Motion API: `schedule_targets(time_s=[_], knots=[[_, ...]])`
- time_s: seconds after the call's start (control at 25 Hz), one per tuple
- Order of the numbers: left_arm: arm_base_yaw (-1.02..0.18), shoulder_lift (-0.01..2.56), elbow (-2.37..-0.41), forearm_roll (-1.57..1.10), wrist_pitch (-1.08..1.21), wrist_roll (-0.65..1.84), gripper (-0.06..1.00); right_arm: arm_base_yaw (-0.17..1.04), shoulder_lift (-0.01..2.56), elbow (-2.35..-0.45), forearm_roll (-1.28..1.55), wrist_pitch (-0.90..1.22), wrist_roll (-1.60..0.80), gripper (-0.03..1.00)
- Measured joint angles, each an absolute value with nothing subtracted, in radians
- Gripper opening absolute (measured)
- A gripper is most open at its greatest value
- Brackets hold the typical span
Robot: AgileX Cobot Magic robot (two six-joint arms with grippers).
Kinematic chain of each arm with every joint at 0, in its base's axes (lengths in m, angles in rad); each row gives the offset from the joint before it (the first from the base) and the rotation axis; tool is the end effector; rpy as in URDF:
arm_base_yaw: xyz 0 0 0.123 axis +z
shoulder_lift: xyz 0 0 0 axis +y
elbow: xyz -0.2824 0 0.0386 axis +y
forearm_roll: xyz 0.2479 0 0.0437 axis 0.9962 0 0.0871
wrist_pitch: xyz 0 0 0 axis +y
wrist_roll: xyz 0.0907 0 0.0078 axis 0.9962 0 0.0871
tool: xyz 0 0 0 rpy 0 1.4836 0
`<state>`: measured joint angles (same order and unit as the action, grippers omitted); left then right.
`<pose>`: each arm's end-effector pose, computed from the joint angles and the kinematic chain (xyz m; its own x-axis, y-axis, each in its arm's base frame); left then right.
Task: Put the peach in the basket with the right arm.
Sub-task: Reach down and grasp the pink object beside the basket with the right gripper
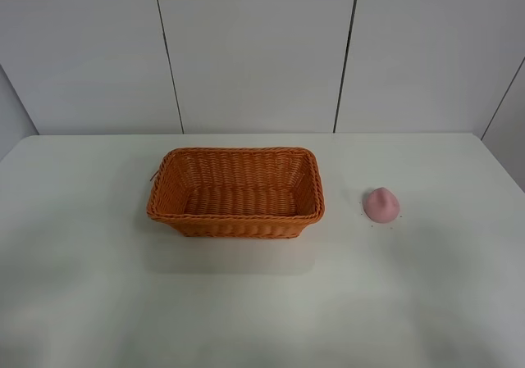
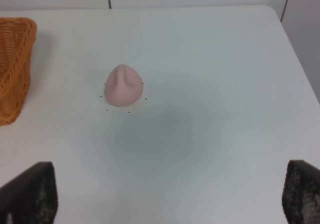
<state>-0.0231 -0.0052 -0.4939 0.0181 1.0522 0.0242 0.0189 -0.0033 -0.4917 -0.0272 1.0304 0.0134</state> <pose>-0.0046 0.0015 0.2762 -0.4485 0.0435 -0.8927 0.0239 0.9990 0.0367 -0.0031 -0.0022 0.2773 -0.4331 -0.0088 -0.9013 0.0019 0.9999 -0.0106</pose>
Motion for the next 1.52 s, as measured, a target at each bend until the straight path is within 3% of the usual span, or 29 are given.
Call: schedule_targets(time_s=[0.56, 1.08, 1.52], knots=[[-0.023, -0.005, -0.494, 0.018, 1.052, 0.024, 0.99, 0.019, 0.096, -0.526, -0.028, 1.03, 0.017, 0.7], [-0.023, -0.005, -0.494, 0.018, 1.052, 0.024, 0.99, 0.019, 0.981, -0.906, 0.0, 1.016, 0.017, 0.7], [-0.023, -0.005, -0.494, 0.018, 1.052, 0.024, 0.99, 0.019, 1.68, -1.353, 0.017, 1.033, 0.02, 0.7]])
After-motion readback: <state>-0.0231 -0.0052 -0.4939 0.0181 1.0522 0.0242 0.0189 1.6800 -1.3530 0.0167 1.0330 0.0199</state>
